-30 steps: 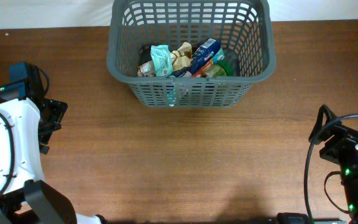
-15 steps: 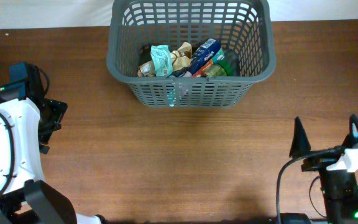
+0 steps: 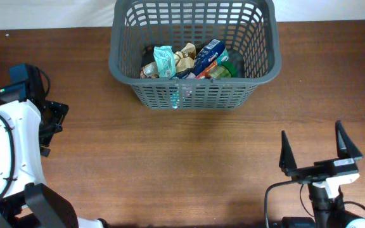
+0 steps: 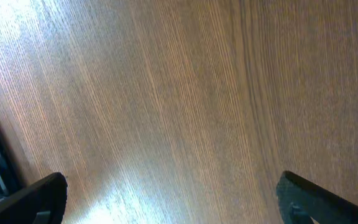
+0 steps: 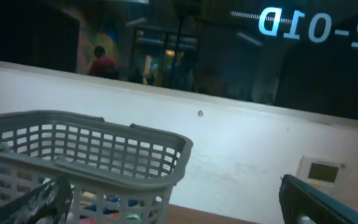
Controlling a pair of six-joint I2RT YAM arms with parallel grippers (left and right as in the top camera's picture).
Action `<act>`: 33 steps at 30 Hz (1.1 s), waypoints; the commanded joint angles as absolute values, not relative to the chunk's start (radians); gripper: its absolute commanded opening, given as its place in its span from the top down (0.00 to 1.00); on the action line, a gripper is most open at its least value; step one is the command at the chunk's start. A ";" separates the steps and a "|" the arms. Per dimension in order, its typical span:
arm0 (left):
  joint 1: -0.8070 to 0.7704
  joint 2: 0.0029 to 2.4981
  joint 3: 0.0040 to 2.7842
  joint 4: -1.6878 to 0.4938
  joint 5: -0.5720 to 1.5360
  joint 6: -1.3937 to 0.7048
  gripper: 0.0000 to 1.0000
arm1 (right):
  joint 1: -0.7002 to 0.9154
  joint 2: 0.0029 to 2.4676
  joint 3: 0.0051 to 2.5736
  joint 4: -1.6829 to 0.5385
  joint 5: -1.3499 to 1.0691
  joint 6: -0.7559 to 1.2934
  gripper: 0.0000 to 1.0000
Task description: Pack container
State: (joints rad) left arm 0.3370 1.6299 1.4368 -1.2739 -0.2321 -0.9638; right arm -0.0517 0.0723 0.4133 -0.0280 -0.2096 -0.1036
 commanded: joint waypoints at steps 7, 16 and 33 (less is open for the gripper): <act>0.343 1.628 1.431 -1.275 -0.231 -0.949 0.01 | -0.043 0.004 0.336 -0.007 -0.244 -0.097 0.01; 0.343 1.628 1.431 -1.275 -0.231 -0.949 0.01 | -0.043 0.004 0.264 -0.002 -0.252 -0.097 0.01; 0.343 1.628 1.431 -1.275 -0.231 -0.949 0.01 | -0.027 0.004 0.006 0.154 -0.261 -0.097 0.01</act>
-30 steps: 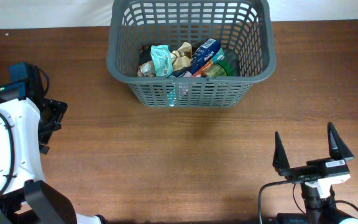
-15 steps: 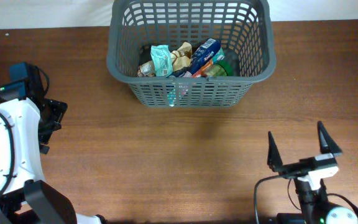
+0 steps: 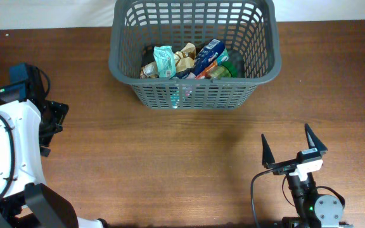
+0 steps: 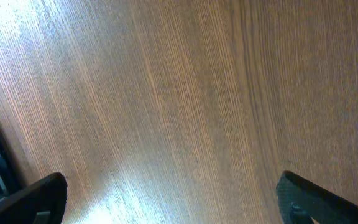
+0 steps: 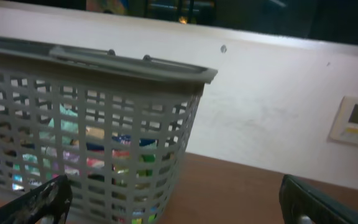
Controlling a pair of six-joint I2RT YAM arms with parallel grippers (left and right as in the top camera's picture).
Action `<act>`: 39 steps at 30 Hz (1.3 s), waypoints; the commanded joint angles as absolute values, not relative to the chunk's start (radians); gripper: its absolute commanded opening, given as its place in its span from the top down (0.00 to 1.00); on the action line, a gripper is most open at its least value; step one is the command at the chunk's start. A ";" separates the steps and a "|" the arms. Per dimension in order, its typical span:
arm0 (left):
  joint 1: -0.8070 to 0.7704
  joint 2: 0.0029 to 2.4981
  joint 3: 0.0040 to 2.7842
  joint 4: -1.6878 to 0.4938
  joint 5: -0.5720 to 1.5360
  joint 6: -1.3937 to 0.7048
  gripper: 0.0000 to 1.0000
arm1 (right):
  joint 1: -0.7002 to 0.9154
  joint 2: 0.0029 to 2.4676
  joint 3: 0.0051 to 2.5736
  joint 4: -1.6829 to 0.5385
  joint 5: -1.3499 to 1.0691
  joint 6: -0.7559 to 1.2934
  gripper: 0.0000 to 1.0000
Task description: Pack container
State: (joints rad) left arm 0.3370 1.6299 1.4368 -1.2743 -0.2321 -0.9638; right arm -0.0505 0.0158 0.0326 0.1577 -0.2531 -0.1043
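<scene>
A grey plastic basket (image 3: 194, 95) stands at the table's far middle, holding several snack packets (image 3: 192, 61); its slatted wall (image 5: 92, 149) fills the left of the right wrist view. My right gripper (image 3: 294, 147) sits low at the near right edge, open and empty, pointing toward the basket. My left gripper (image 3: 54, 126) is at the far left over bare wood, open with nothing between its fingers (image 4: 33, 199).
The brown wooden table (image 3: 170, 158) spreads between the arms and the basket. A white wall (image 5: 278, 118) with a small panel (image 5: 356, 121) lies behind the table. The left arm's white link (image 3: 14, 152) runs along the left edge.
My right gripper has drawn back toward the near edge and dropped lower, its view now level with the basket wall. The left arm has not moved.
</scene>
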 commanded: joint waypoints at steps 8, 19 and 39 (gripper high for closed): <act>0.343 1.628 1.431 -1.275 -0.231 -0.949 0.01 | 0.009 0.004 0.006 0.039 -0.260 -0.097 0.01; 0.343 1.628 1.431 -1.275 -0.231 -0.949 0.01 | 0.007 0.004 0.006 -0.057 -0.259 -0.097 0.01; 0.343 1.628 1.431 -1.275 -0.231 -0.949 0.00 | 0.006 0.004 0.006 -0.057 -0.258 -0.097 0.01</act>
